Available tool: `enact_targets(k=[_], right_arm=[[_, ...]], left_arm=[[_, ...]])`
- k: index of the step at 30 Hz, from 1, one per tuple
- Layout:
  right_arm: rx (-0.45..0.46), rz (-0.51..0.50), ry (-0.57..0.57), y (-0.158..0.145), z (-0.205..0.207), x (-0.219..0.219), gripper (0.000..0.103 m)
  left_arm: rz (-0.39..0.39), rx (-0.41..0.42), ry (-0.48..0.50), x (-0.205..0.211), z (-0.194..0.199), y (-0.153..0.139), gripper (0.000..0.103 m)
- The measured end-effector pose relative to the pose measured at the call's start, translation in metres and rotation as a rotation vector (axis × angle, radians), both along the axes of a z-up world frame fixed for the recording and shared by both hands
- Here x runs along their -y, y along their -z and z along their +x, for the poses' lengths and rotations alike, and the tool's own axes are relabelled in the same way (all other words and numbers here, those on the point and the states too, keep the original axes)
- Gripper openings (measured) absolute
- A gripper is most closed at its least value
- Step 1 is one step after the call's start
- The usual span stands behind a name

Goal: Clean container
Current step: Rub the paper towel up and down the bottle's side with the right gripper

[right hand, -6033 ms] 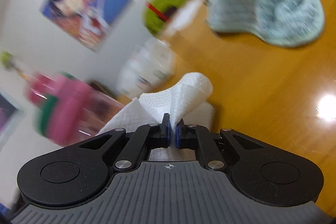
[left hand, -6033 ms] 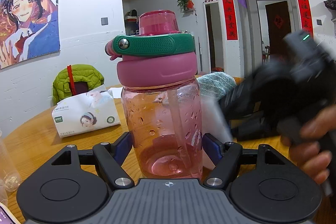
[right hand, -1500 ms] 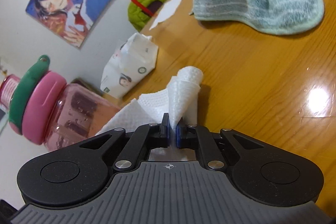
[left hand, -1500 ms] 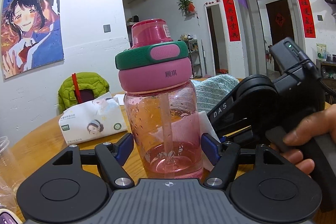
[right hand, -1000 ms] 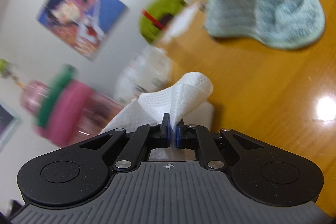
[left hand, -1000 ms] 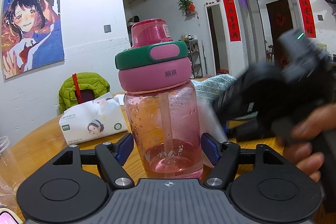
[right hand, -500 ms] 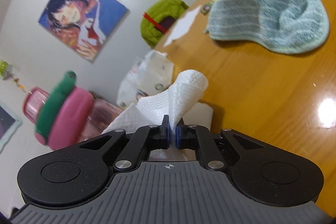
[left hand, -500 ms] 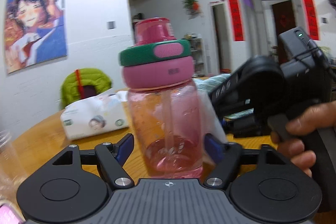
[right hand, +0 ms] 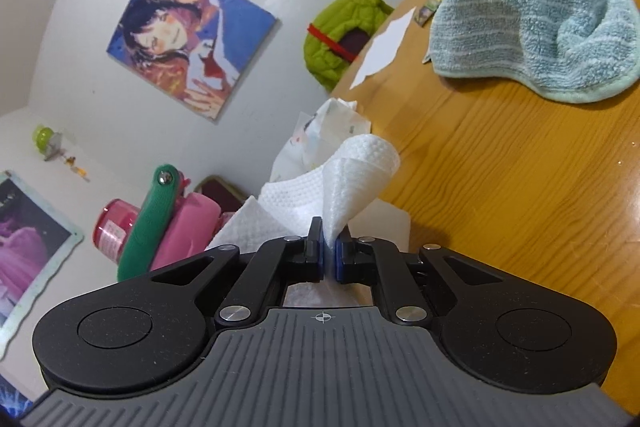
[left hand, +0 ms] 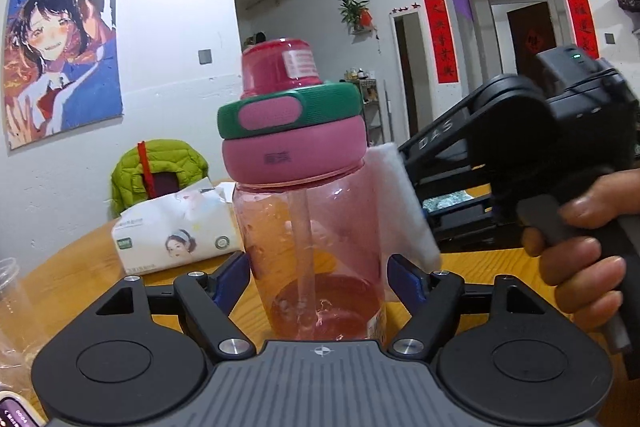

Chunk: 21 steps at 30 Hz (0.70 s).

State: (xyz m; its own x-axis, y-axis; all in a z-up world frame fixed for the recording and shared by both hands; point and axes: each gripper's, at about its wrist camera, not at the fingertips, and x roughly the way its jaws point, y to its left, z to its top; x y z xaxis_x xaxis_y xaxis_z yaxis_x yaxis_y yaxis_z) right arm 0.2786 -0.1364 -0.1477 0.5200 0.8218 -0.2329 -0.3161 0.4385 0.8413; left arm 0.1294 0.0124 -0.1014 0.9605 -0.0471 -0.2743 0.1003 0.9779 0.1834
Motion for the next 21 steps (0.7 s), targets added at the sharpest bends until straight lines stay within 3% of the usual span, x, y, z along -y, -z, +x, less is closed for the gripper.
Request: enact_targets(k=[6, 10, 12, 18, 21], right_arm=[[-0.015, -0.026, 0.020, 0.000, 0.001, 0.001, 0.011], [0.087, 0.119, 0.059, -0.010, -0.010, 0.013, 0.011], [0.100, 0.114, 0.049, -0.012, -0.011, 0.009, 0.011], [-0.081, -0.210, 0.013, 0.011, 0.008, -0.022, 0.010], [-0.093, -0.186, 0.001, 0.013, 0.010, -0.017, 0.010]], left_arm=[[0.003, -0.001, -0.001, 0.001, -0.002, 0.000, 0.072], [0.003, -0.001, 0.000, 0.001, -0.002, -0.001, 0.072], [0.004, -0.001, -0.001, 0.002, -0.003, -0.001, 0.072], [0.002, 0.000, -0.007, -0.002, 0.001, -0.001, 0.072], [0.003, 0.000, -0.007, -0.004, 0.003, -0.001, 0.072]])
